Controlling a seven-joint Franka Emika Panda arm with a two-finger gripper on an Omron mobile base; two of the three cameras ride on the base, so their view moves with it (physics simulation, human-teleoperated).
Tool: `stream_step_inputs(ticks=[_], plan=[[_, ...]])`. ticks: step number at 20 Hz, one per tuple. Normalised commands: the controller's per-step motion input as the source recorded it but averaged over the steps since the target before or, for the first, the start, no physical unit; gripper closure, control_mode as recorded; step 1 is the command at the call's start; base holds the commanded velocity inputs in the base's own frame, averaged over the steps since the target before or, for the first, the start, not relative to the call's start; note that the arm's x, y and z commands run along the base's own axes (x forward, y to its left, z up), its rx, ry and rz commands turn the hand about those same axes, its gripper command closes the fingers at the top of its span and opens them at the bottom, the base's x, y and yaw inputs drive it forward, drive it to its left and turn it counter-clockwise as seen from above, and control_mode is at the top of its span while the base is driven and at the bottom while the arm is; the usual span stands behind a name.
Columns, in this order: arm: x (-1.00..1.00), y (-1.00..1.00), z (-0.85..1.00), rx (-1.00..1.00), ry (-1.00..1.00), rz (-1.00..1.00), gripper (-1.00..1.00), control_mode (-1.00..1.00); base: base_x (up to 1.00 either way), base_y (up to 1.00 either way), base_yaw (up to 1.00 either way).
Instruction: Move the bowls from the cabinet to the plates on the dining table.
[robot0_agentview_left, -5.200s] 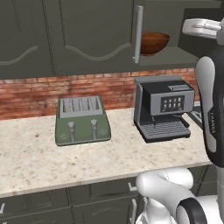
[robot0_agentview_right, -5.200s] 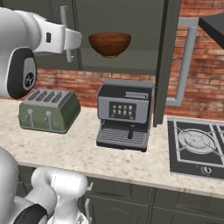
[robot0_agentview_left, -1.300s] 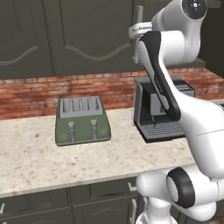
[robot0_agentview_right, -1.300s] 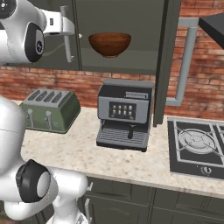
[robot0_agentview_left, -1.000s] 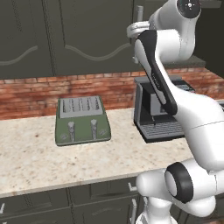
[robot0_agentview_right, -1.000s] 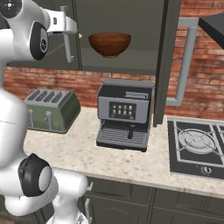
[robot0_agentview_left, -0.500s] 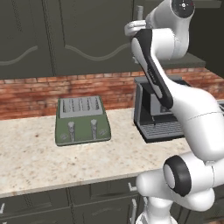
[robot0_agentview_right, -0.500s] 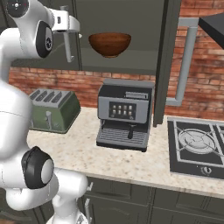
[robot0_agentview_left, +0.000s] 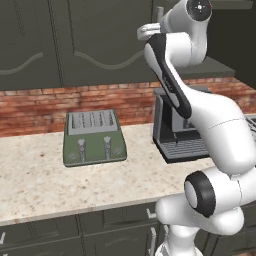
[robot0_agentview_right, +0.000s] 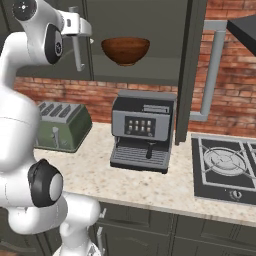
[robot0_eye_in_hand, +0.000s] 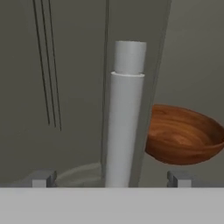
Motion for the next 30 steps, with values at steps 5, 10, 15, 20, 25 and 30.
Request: stream_step_inputs(ticks=[5, 10, 15, 20, 25, 30], plan=[[0.39, 0.0, -0.01, 0.0, 0.0, 0.0, -1.0, -1.0, 0.0, 0.0, 0.0], [0.33, 0.0, -0.02, 0.0, -0.01, 0.0, 1.0, -1.0, 0.0, 0.0, 0.0], [0.28, 0.0, -0.03, 0.0, -0.02, 0.0, 1.0, -1.0, 0.0, 0.0, 0.0], [0.31, 0.0, -0.08, 0.0, 0.0, 0.0, 1.0, -1.0, 0.0, 0.0, 0.0], [0.33, 0.0, -0.23, 0.0, 0.0, 0.0, 1.0, -1.0, 0.0, 0.0, 0.0], [-0.06, 0.53, -0.12, 0.01, 0.01, 0.0, 1.0, -1.0, 0.0, 0.0, 0.0]])
